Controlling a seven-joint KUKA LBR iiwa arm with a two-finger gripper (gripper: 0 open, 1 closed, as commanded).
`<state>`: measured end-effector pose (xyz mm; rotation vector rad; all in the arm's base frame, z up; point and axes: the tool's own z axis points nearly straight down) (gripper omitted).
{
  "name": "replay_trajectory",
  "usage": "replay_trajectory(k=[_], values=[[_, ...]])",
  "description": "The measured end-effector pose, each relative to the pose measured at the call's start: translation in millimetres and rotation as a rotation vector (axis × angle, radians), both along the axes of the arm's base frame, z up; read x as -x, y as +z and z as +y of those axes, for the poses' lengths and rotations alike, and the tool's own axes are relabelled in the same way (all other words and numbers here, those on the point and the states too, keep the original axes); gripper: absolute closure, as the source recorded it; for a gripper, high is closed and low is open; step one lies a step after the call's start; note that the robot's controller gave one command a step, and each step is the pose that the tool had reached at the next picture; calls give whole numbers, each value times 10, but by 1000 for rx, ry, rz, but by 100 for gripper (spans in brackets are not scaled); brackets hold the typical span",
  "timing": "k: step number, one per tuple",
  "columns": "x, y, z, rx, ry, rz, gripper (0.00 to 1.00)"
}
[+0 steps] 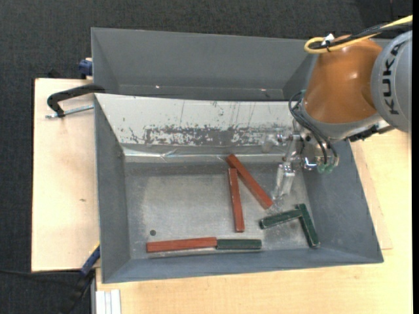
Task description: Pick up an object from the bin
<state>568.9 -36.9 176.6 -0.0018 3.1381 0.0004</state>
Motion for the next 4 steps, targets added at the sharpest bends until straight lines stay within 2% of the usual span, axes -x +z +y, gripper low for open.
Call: replay_trajectory(k=[1, 2, 3, 4], values=[[0, 0, 0, 0, 0, 0, 0], [166, -419, -132, -1, -37, -8, 0], [-181, -988, -500, 0, -63, -6, 0], [586, -1037, 76, -2, -386, 4, 100]])
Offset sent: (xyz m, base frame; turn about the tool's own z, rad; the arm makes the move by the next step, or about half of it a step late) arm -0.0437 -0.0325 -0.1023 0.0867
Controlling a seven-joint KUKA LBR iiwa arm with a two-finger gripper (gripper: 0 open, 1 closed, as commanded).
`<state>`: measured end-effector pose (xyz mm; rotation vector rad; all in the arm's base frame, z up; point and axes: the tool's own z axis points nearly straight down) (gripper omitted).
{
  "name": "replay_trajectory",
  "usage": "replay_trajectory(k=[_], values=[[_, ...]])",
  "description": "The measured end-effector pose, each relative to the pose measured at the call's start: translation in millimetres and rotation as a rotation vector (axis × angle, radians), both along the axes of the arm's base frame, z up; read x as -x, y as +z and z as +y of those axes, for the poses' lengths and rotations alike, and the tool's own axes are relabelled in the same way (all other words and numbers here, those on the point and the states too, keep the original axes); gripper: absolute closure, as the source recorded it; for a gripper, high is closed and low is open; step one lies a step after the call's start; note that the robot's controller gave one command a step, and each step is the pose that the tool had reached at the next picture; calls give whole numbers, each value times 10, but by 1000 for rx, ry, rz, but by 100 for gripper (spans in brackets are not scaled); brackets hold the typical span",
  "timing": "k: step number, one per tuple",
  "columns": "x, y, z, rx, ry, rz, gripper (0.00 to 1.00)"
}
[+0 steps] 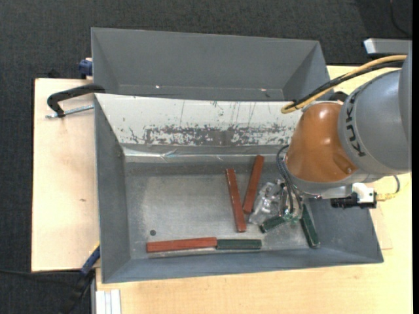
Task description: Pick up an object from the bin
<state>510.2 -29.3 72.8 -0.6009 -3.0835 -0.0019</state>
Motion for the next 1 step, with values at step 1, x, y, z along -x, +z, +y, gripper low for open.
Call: replay_trajectory(k=[1], values=[[0, 0, -1, 0, 0, 0, 0]])
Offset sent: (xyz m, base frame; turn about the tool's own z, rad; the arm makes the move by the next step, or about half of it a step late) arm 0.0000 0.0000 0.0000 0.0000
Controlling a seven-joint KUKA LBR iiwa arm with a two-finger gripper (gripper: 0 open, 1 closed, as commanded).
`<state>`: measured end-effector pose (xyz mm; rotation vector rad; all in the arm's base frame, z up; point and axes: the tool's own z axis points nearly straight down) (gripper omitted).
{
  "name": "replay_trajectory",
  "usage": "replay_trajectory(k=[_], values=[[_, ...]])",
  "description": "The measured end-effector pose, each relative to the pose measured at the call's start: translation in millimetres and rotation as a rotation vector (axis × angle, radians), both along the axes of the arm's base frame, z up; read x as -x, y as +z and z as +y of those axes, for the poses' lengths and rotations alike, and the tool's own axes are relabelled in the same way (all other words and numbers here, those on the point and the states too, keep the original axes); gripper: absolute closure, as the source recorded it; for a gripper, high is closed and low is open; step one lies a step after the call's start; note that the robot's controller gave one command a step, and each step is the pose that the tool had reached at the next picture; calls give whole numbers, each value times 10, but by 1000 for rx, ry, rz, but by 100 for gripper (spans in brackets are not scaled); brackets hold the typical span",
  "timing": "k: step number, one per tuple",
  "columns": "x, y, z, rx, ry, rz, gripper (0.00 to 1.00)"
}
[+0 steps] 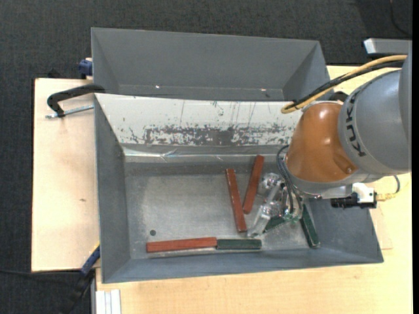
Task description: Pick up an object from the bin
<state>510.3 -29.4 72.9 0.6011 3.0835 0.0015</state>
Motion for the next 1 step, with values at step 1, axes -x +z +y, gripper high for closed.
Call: replay_trajectory(k=[1], values=[[0, 0, 0, 0, 0, 0, 0]])
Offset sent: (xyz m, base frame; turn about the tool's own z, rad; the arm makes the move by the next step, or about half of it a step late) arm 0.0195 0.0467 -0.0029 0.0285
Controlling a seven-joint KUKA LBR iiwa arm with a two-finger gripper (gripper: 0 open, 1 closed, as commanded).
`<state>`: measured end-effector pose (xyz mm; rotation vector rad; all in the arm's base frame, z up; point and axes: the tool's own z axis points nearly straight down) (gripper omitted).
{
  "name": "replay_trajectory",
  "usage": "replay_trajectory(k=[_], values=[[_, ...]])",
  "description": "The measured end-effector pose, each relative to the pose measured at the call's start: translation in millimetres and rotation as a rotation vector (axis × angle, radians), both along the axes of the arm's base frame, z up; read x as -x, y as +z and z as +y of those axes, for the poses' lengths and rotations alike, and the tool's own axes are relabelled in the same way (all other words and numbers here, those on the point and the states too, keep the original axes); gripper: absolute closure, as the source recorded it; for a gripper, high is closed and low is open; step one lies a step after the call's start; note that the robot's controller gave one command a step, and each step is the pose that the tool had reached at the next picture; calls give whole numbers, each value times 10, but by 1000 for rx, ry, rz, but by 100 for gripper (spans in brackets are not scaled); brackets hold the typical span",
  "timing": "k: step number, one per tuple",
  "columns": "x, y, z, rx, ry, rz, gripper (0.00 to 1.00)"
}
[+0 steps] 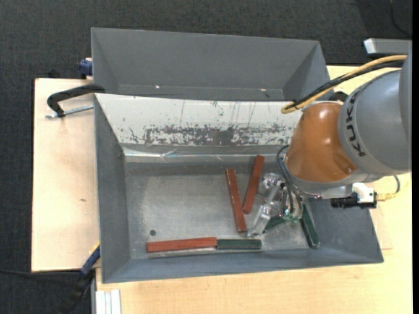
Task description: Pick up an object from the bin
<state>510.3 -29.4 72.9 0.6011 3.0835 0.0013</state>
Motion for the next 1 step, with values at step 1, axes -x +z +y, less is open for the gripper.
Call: replay_trajectory(k=[1], values=[[-175, -22, 394, 1, -28, -2, 0]])
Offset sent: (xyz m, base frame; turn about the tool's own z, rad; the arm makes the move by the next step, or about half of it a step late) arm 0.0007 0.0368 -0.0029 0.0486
